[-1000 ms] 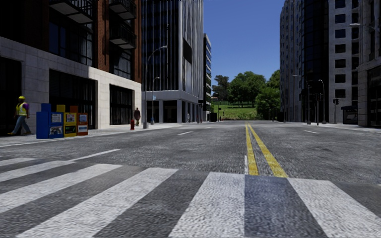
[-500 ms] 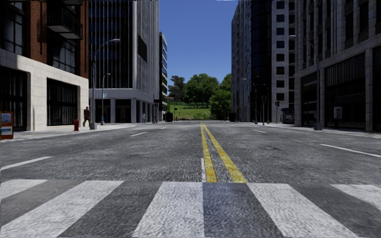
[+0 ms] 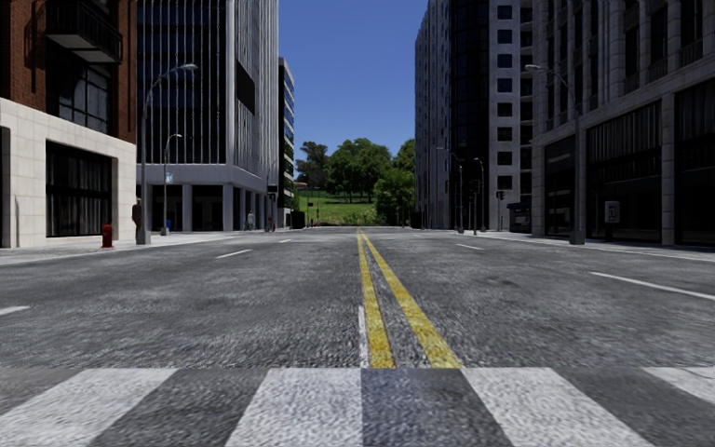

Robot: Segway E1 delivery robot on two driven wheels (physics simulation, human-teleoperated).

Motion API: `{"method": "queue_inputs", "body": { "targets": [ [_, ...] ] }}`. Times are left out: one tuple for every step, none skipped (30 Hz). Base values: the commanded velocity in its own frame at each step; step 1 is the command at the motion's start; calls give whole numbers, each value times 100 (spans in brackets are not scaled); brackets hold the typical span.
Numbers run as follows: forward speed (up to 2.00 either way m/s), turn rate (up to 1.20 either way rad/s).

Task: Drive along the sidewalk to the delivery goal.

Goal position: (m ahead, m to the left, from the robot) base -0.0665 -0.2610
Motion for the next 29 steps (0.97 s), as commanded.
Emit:
{"method": "queue_inputs", "body": {
  "targets": [
    [0, 0],
    [0, 0],
    [0, 0],
    [0, 0],
    [0, 0],
    [0, 0],
    [0, 0],
    [0, 0],
    [0, 0],
    [0, 0],
    [0, 0],
    [0, 0],
    [0, 0],
    [0, 0],
    [0, 0],
    [0, 0],
    [0, 0],
    [0, 0],
    [0, 0],
    [0, 0],
    [0, 0],
    [0, 0],
    [0, 0],
    [0, 0],
    [0, 0],
    [0, 0],
    [0, 0],
    [0, 0],
    [0, 0]
  ]
}}
